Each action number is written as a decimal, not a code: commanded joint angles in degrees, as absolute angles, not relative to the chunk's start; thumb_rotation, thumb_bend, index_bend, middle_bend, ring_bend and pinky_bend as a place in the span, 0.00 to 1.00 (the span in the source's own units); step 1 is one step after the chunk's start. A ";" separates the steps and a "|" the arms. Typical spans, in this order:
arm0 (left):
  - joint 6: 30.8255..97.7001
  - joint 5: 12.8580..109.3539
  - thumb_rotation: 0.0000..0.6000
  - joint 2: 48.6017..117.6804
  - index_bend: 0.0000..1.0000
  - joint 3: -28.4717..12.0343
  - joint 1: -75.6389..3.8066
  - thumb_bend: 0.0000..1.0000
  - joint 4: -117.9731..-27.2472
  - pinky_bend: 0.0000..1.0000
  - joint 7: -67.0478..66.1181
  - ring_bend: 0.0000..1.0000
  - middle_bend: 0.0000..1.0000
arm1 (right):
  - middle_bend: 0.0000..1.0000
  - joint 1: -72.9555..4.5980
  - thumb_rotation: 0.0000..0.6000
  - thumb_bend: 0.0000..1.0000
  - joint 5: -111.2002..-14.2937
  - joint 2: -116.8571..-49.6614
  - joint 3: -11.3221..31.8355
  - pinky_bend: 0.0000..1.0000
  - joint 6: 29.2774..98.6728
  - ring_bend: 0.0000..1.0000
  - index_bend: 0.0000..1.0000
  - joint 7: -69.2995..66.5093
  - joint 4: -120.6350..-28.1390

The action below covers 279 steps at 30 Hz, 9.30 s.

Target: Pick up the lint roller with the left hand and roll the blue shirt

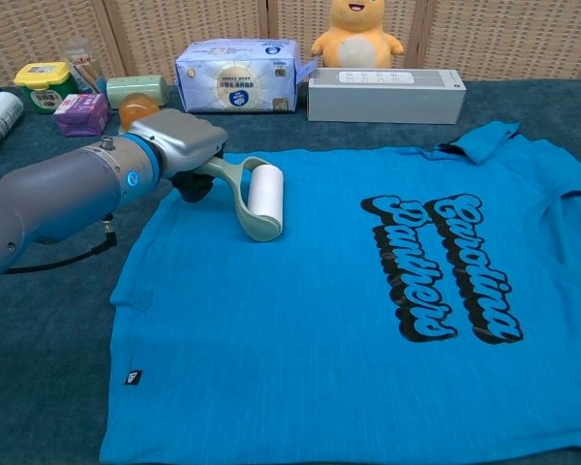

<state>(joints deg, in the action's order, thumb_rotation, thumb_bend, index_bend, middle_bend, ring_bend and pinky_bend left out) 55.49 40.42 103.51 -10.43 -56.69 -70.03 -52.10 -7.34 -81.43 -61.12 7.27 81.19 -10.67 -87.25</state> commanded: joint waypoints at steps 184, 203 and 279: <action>57.96 34.55 1.00 114.91 0.86 -15.93 -64.17 0.70 -61.65 0.99 -65.75 0.80 1.00 | 0.00 -7.86 1.00 0.00 -80.91 -61.08 7.05 0.00 79.45 0.00 0.06 -10.75 -86.77; 59.24 36.80 1.00 106.80 0.86 -11.90 -58.19 0.70 -68.12 0.99 -61.41 0.80 1.00 | 0.00 -7.91 1.00 0.00 -81.00 -61.42 6.84 0.00 79.44 0.00 0.06 -9.47 -87.08; 55.12 41.15 1.00 82.22 0.00 -5.53 -51.61 0.12 -94.41 0.22 -39.68 0.00 0.00 | 0.00 -7.81 1.00 0.00 -81.90 -61.45 6.27 0.00 79.89 0.00 0.06 -8.08 -88.04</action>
